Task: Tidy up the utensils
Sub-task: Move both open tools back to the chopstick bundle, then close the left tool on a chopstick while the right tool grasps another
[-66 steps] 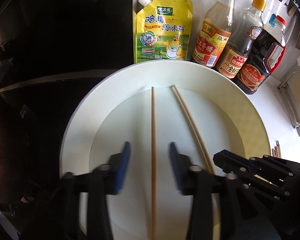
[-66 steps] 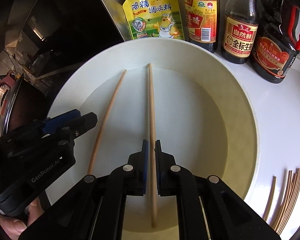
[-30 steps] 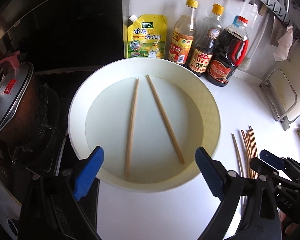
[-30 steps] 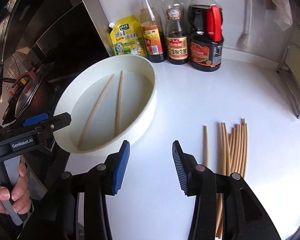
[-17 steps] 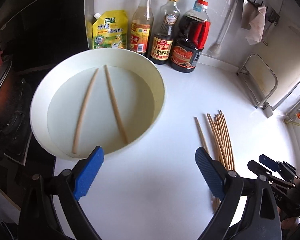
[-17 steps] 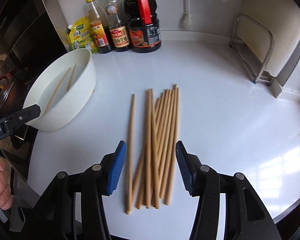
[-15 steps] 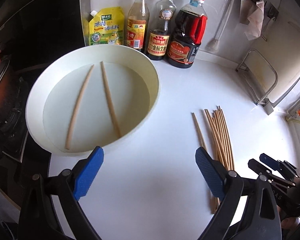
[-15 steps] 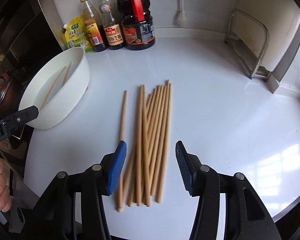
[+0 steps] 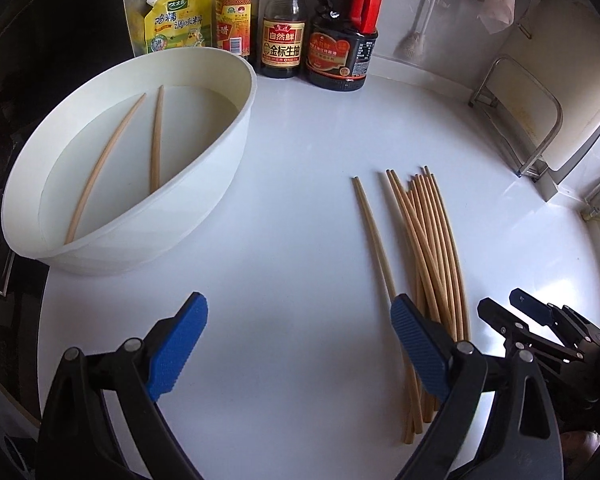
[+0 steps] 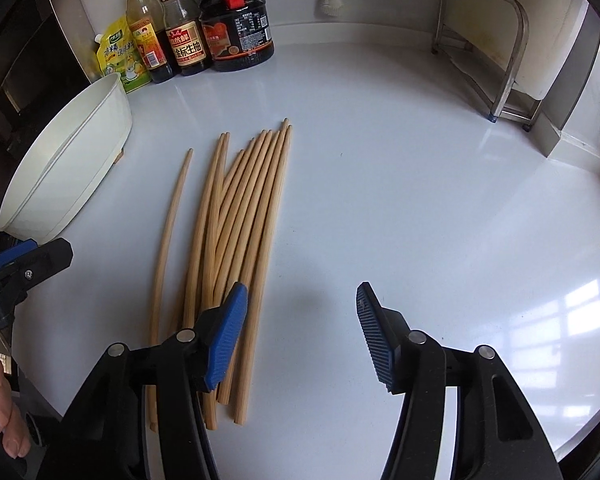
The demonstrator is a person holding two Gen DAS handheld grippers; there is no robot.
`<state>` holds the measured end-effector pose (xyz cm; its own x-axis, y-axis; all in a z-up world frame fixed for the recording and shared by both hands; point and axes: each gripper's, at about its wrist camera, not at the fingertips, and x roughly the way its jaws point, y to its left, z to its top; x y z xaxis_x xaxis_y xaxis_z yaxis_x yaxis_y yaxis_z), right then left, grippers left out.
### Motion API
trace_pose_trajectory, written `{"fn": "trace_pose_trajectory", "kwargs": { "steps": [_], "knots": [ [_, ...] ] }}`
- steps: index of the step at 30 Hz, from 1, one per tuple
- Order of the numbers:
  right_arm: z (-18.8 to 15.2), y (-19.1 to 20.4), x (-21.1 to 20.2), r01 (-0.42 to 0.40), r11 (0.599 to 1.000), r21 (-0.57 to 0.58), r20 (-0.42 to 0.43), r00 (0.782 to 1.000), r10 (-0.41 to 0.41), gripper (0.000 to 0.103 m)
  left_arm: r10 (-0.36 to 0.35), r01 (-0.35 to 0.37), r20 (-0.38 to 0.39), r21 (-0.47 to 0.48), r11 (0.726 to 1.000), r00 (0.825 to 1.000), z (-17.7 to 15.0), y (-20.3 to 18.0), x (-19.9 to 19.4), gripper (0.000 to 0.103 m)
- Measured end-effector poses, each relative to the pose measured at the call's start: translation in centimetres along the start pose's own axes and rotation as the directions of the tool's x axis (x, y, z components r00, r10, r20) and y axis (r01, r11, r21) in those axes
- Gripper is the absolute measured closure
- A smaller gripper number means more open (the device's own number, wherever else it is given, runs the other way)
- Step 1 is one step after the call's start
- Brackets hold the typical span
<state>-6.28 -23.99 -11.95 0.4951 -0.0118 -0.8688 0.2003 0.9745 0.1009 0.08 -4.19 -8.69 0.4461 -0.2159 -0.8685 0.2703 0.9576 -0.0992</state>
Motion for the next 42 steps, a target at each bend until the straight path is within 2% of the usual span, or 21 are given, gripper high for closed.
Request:
{"fn": "trace_pose_trajectory", "kwargs": {
  "steps": [7, 14, 30, 39, 42],
  "knots": [
    [-0.1, 0.1, 0.5, 0.012, 1.0, -0.016, 0.03, 0.999, -0.012, 0.048, 0.011, -0.012, -0.012, -0.026, 1.0, 1.0, -0.6, -0.5, 1.9, 0.012],
    [-0.4, 0.1, 0.9, -0.015, 0.999, -0.033, 0.034, 0.999, 0.016, 0.048, 0.042, -0.042, -0.009, -0.016, 0.999, 0.999, -1.3, -1.0, 3.1, 0.012],
    [-0.9, -0.7, 1.3, 0.036, 0.998, -0.048, 0.024, 0.999, -0.035, 0.048, 0.005, -0.006, -0.029, -0.03, 1.0, 1.0, -1.3, -2.0, 4.0, 0.012],
    [-1.0, -1.7, 1.1, 0.037, 0.998, -0.041, 0.032, 0.999, -0.035, 0.048, 0.004, -0.005, -0.046, -0.02, 1.0, 0.999, -1.0, -3.1, 5.2, 0.011],
    [-1.1, -1.5, 1.2, 0.044, 0.998, -0.053, 0.033, 0.999, -0.042, 0.048, 0.032, -0.032, -0.048, 0.003, 0.999, 0.998, -1.2, -3.5, 5.4, 0.011]
  ]
}}
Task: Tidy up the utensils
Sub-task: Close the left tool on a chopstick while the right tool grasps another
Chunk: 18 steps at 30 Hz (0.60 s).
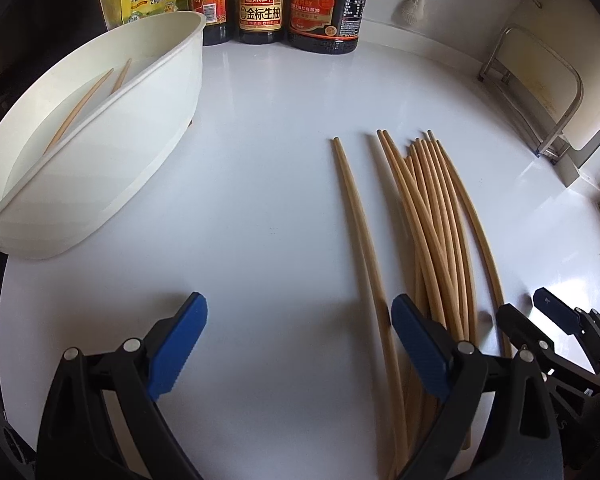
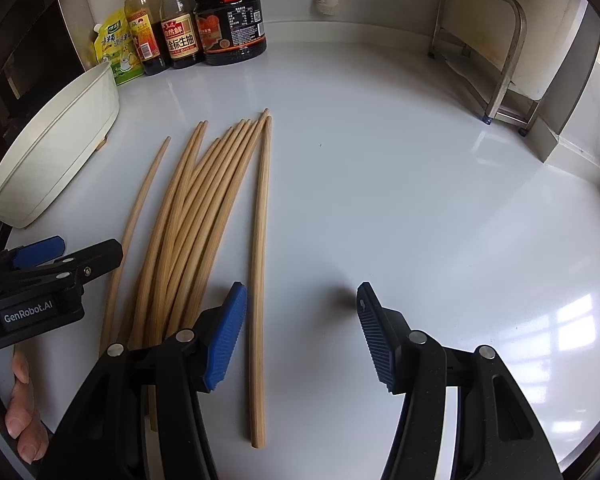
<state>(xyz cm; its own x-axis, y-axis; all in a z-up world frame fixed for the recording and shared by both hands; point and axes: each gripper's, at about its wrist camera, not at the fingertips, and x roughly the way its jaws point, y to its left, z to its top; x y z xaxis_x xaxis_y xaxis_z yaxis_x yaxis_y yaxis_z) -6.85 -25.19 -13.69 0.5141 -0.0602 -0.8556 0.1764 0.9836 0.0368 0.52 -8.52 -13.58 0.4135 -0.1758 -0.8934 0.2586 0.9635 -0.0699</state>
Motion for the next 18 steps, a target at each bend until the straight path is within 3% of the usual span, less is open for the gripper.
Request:
{"fn": "trace_pose_trajectory", "kwargs": {
  "steps": [5, 10, 12, 16, 18],
  "knots": [
    [0.0, 0.6, 0.2, 0.019, 0.999, -0.032, 0.014, 1.0, -0.019, 0.048, 0.05, -0.049, -0.004, 0.027, 0.998, 0.999, -0.4, 0.0, 0.4, 0.009],
    [0.1, 1.1, 0.2, 0.026, 0.998, -0.056, 0.027, 0.999, -0.025, 0.048, 0.048, -0.048, 0.005, 0.034, 0.998, 0.999, -0.6, 0.0, 0.4, 0.008],
    [0.1, 1.3, 0.3, 0.022, 0.997, -0.071, 0.033, 0.999, -0.02, 0.054, 0.046, -0.046, 0.01, 0.038, 0.998, 0.999, -0.7, 0.0, 0.4, 0.01],
    [0.0, 2.0, 0.2, 0.008, 0.996, -0.094, 0.034, 0.999, -0.005, 0.075, 0.024, -0.027, 0.04, 0.079, 0.997, 0.999, -1.0, -0.8, -0.4, 0.043],
    [0.0, 2.3, 0.2, 0.011, 0.994, -0.107, 0.033, 0.999, -0.007, 0.094, 0.01, -0.015, 0.045, 0.095, 0.995, 0.999, -1.1, -1.1, -0.8, 0.061]
  ]
}}
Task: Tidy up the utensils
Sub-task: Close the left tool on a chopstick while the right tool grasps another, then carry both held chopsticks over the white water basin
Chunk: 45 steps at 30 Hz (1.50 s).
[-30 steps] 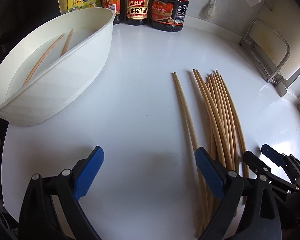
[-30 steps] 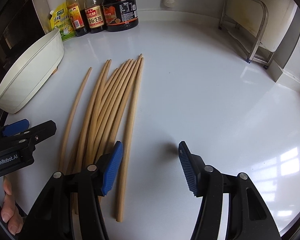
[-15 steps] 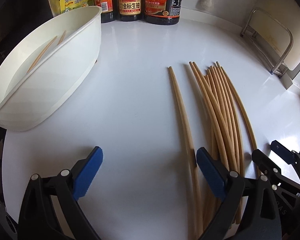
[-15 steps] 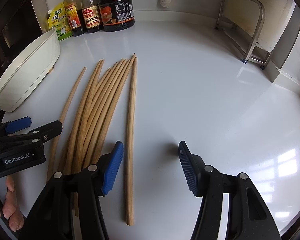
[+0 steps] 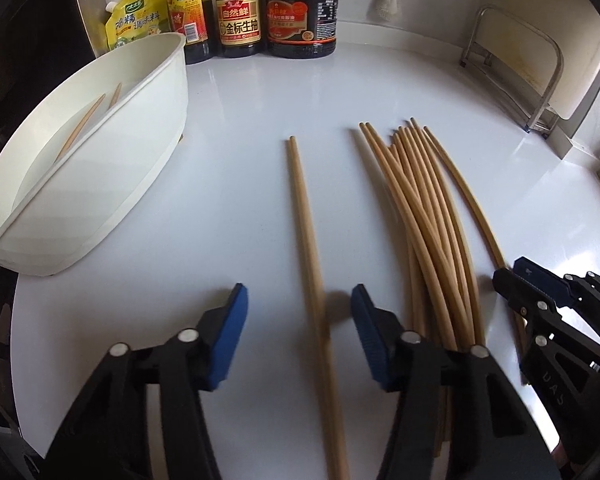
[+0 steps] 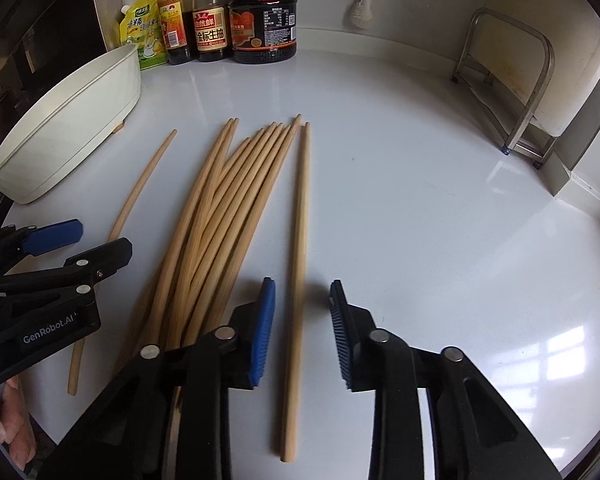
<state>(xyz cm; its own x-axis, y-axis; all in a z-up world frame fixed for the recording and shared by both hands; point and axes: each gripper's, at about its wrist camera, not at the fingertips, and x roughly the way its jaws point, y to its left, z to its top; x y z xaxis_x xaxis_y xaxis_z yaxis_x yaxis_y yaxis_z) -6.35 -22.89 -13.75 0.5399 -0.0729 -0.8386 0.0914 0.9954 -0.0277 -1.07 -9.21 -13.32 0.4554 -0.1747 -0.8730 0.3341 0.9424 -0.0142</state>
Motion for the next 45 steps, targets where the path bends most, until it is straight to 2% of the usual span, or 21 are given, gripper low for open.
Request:
{"fn": "trace_pose_trajectory", "kwargs": {
  "steps": [2, 3, 4, 9, 15, 20, 23, 28, 34, 39, 45],
  "knots": [
    [-0.1, 0.4, -0.1, 0.013, 1.0, -0.02, 0.001, 1.0, -0.013, 0.096, -0.009, 0.009, 0.001, 0.005, 1.0, 1.0, -0.1, -0.2, -0.2, 0.088],
    [-0.1, 0.4, -0.1, 0.006, 1.0, -0.016, 0.001, 1.0, -0.006, 0.097, -0.017, 0.017, -0.003, 0.005, 1.0, 1.0, -0.1, -0.2, -0.2, 0.094],
    [-0.1, 0.3, -0.1, -0.005, 1.0, -0.005, -0.001, 1.0, 0.005, 0.097, -0.023, 0.023, -0.007, 0.005, 1.0, 1.0, -0.1, -0.2, -0.3, 0.095],
    [0.2, -0.7, -0.7, -0.057, 0.996, 0.07, 0.002, 0.998, 0.057, 0.097, -0.063, 0.062, -0.037, -0.015, 0.998, 0.997, 0.4, 0.3, -0.3, 0.096],
    [1.5, -1.1, -2.2, -0.095, 0.988, 0.125, 0.006, 0.995, 0.095, 0.097, -0.103, 0.102, -0.023, -0.024, 0.994, 0.994, 1.6, 1.1, -2.0, 0.096],
    [3.9, -0.2, -4.5, -0.119, 0.984, 0.133, 0.044, 0.993, 0.114, 0.097, -0.138, 0.139, 0.014, -0.029, 0.99, 0.99, 3.9, 2.3, -4.4, 0.096],
    [6.1, 1.2, -5.9, -0.14, 0.982, 0.125, 0.082, 0.988, 0.13, 0.097, -0.13, 0.132, 0.069, -0.027, 0.991, 0.989, 5.6, 3.8, -6.4, 0.096],
    [10.7, 5.5, -6.7, -0.193, 0.977, 0.086, 0.136, 0.974, 0.18, 0.097, -0.079, 0.087, 0.145, -0.05, 0.995, 0.986, 8.9, 8.6, -8.8, 0.095],
    [16.3, 12.5, -5.5, -0.287, 0.957, 0.031, 0.166, 0.946, 0.278, 0.097, 0.016, -0.004, 0.183, -0.068, 0.998, 0.983, 11.7, 15.7, -9.7, 0.095],
    [19.9, 18.5, -3.3, -0.333, 0.943, -0.007, 0.14, 0.933, 0.331, 0.097, 0.043, -0.029, 0.134, -0.106, 0.994, 0.99, 12.9, 21.3, -7.8, 0.095],
    [21.6, 23.5, 0.5, -0.342, 0.94, -0.01, 0.044, 0.939, 0.342, 0.097, 0.029, -0.02, 0.066, -0.138, 0.99, 0.997, 13.5, 25.2, -4.3, 0.095]
  ]
}}
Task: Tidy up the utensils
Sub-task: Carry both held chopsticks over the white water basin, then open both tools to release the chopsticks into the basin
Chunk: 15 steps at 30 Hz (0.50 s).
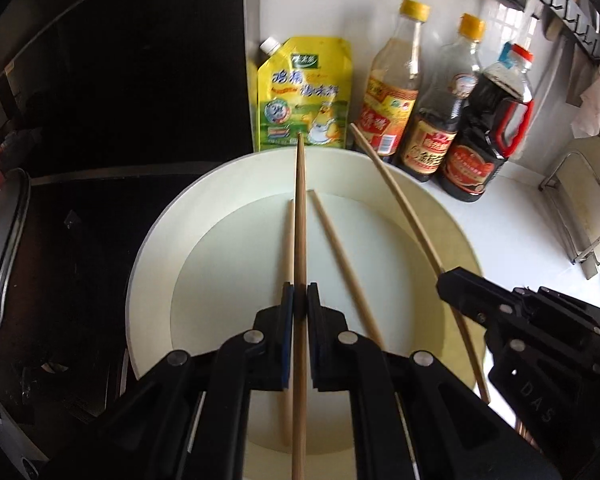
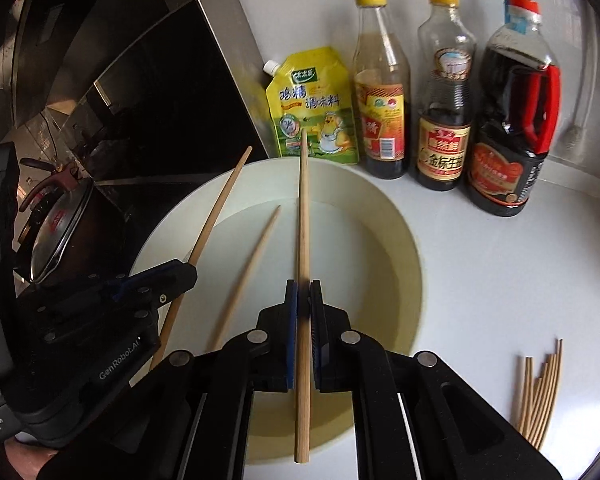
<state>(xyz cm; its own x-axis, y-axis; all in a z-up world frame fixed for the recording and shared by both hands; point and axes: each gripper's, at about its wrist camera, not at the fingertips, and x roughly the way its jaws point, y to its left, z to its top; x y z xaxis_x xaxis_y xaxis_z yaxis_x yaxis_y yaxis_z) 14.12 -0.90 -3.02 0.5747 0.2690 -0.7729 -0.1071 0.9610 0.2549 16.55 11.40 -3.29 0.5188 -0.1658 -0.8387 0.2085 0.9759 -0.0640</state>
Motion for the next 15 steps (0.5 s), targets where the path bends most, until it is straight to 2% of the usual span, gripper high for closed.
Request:
{"fn": "trace_pose_trajectory", "kwargs": {
  "steps": [6, 11, 12, 13, 14, 15],
  "knots": [
    [0.0, 0.5, 3.8, 0.011, 0.999, 0.038, -0.09, 0.996, -0.008, 0.097, -0.01, 0.01, -0.054, -0.003, 1.0, 0.998, 0.1, 1.7, 2.9, 0.095],
    [-0.3, 0.5, 4.8, 0.027, 0.999, 0.047, -0.114, 0.993, -0.021, 0.097, -0.02, 0.02, -0.082, -0.007, 1.0, 0.996, 0.0, 2.1, 4.0, 0.094],
    [-0.3, 0.3, 4.9, 0.026, 0.998, 0.049, -0.117, 0.993, -0.021, 0.097, -0.015, 0.015, -0.084, -0.007, 1.0, 0.996, 0.0, 2.2, 4.1, 0.09],
    [-0.3, 0.3, 4.8, 0.03, 0.998, 0.05, -0.113, 0.993, -0.025, 0.097, -0.009, 0.008, -0.084, -0.007, 1.0, 0.996, 0.0, 2.2, 4.1, 0.078],
    [-0.2, 0.3, 4.7, 0.033, 0.998, 0.05, -0.105, 0.994, -0.028, 0.094, -0.001, 0.0, -0.079, -0.009, 1.0, 0.997, 0.1, 2.3, 4.0, 0.061],
    [-0.1, 0.3, 4.6, 0.035, 0.998, 0.049, -0.096, 0.995, -0.031, 0.089, 0.006, -0.007, -0.069, -0.011, 1.0, 0.998, 0.2, 2.4, 3.8, 0.053]
  ]
}}
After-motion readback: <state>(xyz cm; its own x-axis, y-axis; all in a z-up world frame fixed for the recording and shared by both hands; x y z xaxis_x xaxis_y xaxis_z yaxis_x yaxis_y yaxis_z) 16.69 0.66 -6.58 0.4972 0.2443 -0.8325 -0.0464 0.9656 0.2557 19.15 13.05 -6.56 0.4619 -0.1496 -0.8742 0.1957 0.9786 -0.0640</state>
